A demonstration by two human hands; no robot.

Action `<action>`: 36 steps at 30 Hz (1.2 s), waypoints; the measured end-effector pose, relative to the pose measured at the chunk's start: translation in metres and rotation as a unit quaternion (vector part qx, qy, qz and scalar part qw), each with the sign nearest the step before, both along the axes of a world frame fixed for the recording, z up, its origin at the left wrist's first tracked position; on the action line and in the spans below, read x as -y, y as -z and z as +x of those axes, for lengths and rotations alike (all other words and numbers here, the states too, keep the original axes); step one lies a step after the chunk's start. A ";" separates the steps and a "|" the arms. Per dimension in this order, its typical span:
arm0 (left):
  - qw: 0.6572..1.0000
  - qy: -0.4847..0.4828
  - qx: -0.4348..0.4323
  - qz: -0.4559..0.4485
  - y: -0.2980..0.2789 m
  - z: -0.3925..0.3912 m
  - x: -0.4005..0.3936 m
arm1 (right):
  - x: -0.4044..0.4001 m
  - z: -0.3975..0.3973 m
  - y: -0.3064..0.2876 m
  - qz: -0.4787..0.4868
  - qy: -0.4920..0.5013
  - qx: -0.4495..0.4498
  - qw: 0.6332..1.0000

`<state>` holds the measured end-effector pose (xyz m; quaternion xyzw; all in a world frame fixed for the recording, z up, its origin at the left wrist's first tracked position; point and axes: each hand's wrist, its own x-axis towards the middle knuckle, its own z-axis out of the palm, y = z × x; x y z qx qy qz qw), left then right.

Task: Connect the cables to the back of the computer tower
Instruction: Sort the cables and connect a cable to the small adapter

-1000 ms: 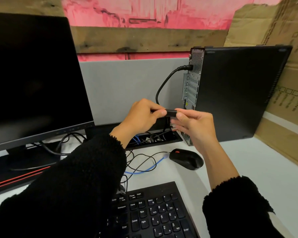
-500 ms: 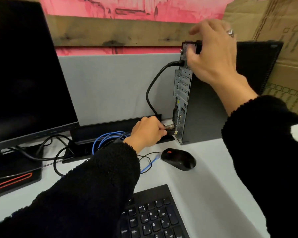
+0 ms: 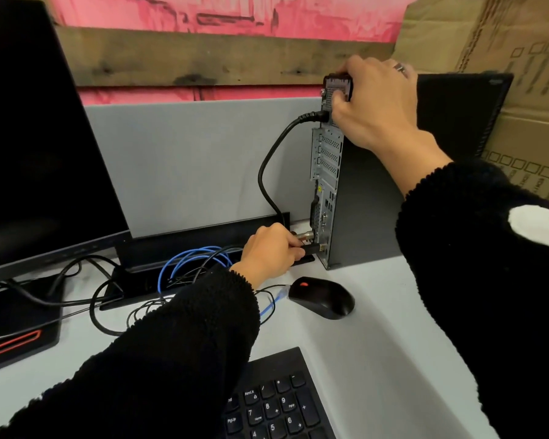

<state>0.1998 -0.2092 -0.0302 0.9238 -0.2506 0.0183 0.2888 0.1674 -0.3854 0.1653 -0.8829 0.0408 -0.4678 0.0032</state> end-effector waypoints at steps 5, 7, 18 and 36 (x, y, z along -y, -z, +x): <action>0.999 0.001 -0.033 -0.023 0.006 0.003 0.000 | 0.000 0.003 0.002 0.007 -0.002 0.019 1.000; 0.999 -0.002 -0.035 -0.041 0.010 0.004 0.002 | 0.000 0.005 0.003 0.013 -0.004 0.028 1.000; 0.998 -0.020 -0.041 -0.050 0.010 0.010 0.016 | -0.003 0.007 0.004 0.046 -0.013 0.032 0.998; 0.999 0.004 0.025 0.038 -0.023 -0.017 -0.006 | -0.008 -0.007 0.006 0.070 -0.025 -0.041 0.996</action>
